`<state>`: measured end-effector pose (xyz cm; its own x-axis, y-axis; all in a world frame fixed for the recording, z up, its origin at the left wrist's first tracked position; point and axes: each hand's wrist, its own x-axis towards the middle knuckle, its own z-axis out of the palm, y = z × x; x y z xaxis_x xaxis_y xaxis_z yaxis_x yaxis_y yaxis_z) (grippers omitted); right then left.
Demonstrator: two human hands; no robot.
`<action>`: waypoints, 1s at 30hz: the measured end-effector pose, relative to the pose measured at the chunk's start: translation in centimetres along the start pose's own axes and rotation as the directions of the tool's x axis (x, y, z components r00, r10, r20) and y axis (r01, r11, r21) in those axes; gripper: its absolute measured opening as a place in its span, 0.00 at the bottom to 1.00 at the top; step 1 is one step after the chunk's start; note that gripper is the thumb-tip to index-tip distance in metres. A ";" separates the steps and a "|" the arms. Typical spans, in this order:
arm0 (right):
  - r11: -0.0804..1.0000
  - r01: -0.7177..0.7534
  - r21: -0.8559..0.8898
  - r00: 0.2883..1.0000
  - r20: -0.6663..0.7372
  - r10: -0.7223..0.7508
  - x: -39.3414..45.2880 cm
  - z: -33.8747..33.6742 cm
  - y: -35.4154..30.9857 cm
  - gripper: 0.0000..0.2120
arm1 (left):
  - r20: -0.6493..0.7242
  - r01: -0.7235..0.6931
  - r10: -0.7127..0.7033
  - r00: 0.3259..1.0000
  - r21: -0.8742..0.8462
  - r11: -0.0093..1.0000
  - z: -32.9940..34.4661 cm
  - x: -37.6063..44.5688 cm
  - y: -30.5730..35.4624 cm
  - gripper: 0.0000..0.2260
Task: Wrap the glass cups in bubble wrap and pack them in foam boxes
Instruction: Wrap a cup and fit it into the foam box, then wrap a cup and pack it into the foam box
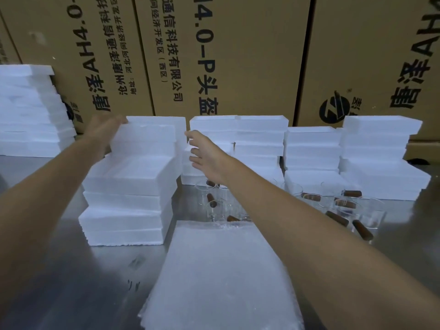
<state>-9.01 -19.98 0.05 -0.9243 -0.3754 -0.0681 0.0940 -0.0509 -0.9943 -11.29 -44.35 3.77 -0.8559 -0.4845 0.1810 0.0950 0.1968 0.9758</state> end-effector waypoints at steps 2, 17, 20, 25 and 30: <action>1.000 -0.007 -0.024 0.999 -0.050 0.005 -1.0 -2.0 0.2 0.32 | -0.071 -0.060 0.065 0.995 0.070 0.996 0.2 -0.1 0.3 0.22; 0.885 -0.040 -0.464 0.732 -0.617 -0.290 -13.3 -18.6 5.3 0.12 | 0.264 -0.607 0.598 0.757 0.624 0.492 13.0 -7.9 6.9 0.16; 0.648 -0.031 -0.761 0.628 -0.519 -0.580 -16.4 -20.0 10.5 0.07 | 0.439 -0.701 0.566 0.698 0.580 0.414 18.1 -9.9 6.3 0.14; 0.200 -0.128 -0.971 0.653 -0.235 -0.720 -18.2 -20.7 15.9 0.17 | 0.583 -0.706 0.400 0.707 0.553 0.442 25.3 -10.3 4.1 0.24; 0.182 -0.123 -0.976 0.708 -0.215 -0.672 -16.6 -21.2 15.8 0.25 | 0.583 -0.643 0.277 0.764 0.646 0.412 30.9 -7.6 3.0 0.32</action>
<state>-0.01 5.11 -16.26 -0.7973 -0.0328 0.6027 -0.2300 0.9397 -0.2531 -20.23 -13.80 1.52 -0.9236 0.1817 0.3375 0.2610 0.9429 0.2068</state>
